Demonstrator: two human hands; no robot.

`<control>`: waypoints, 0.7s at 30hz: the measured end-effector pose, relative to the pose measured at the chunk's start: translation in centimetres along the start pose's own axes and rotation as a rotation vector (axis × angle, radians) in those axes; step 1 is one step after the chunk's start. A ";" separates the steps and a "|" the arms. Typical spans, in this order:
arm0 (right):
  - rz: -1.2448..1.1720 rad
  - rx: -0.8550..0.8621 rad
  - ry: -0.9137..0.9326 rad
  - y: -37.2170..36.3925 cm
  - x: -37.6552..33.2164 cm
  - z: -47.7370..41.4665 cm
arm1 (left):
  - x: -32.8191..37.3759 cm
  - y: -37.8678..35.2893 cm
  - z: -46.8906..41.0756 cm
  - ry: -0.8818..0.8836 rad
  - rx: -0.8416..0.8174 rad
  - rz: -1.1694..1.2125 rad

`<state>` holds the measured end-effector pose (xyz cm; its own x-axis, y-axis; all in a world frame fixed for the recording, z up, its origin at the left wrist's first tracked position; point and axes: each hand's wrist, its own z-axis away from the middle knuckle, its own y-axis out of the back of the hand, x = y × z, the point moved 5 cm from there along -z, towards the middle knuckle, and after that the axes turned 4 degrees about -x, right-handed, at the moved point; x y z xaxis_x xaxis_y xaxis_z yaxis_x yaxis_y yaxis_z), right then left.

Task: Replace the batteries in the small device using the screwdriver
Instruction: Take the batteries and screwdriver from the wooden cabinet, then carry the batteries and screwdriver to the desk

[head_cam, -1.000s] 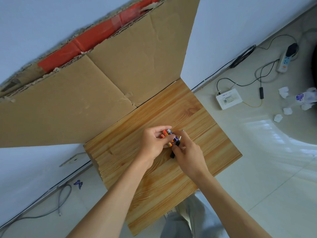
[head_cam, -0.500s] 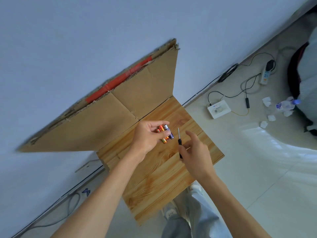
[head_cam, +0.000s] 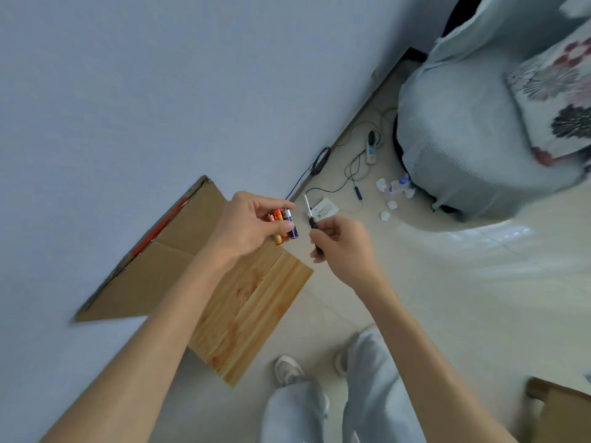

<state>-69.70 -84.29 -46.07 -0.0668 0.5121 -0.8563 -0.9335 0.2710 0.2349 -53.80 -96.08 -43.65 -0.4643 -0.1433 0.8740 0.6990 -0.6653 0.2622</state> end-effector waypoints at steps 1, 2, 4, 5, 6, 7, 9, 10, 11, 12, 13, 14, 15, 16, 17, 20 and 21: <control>-0.020 0.021 0.006 2.6 -0.9 0.7 | 2.7 -1.4 -0.1 -0.023 -0.021 -0.008; -0.037 0.040 0.016 5.2 -1.8 1.4 | 5.3 -2.7 -0.3 -0.047 -0.039 -0.026; -0.069 0.084 0.035 10.6 -3.3 2.8 | 10.3 -5.7 -0.9 -0.097 -0.068 -0.047; -0.090 0.109 0.044 13.5 -3.9 3.5 | 12.7 -7.4 -1.3 -0.125 -0.076 -0.052; -0.113 0.139 0.055 16.3 -4.4 4.2 | 15.1 -9.2 -1.7 -0.152 -0.085 -0.056; -0.138 0.172 0.068 19.2 -4.8 4.9 | 17.5 -11.1 -2.2 -0.177 -0.100 -0.063; -0.183 0.246 0.092 25.0 -5.1 6.3 | 22.3 -15.6 -3.2 -0.238 -0.144 -0.091; -0.206 0.283 0.105 27.8 -5.2 6.9 | 24.7 -18.0 -3.8 -0.270 -0.169 -0.105; -0.231 0.320 0.115 30.5 -5.1 7.4 | 26.9 -20.6 -4.3 -0.298 -0.202 -0.112; -0.256 0.360 0.124 33.2 -4.9 8.1 | 29.0 -23.2 -4.9 -0.317 -0.240 -0.117; -0.280 0.407 0.131 35.9 -4.6 8.7 | 31.0 -25.9 -5.4 -0.335 -0.281 -0.119; -0.304 0.455 0.134 38.5 -4.4 9.3 | 32.9 -28.5 -6.0 -0.352 -0.323 -0.121; -0.328 0.504 0.134 41.1 -4.0 10.1 | 34.7 -31.3 -6.5 -0.368 -0.372 -0.128; -0.349 0.553 0.134 43.6 -3.5 11.0 | 36.4 -34.1 -7.1 -0.383 -0.426 -0.139; -0.365 0.600 0.136 46.1 -3.1 11.9 | 38.0 -36.8 -7.5 -0.398 -0.481 -0.156; -0.396 0.728 0.146 52.9 -1.6 14.4 | 42.3 -45.3 -9.0 -0.424 -0.639 -0.196; -0.408 0.778 0.141 55.2 -0.9 15.2 | 43.7 -48.0 -9.4 -0.439 -0.683 -0.211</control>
<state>-115.77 -57.43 -25.33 0.1279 0.1633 -0.9782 -0.3938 0.9136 0.1010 -112.80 -77.31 -21.91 -0.1954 0.2379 0.9514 0.0729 -0.9639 0.2560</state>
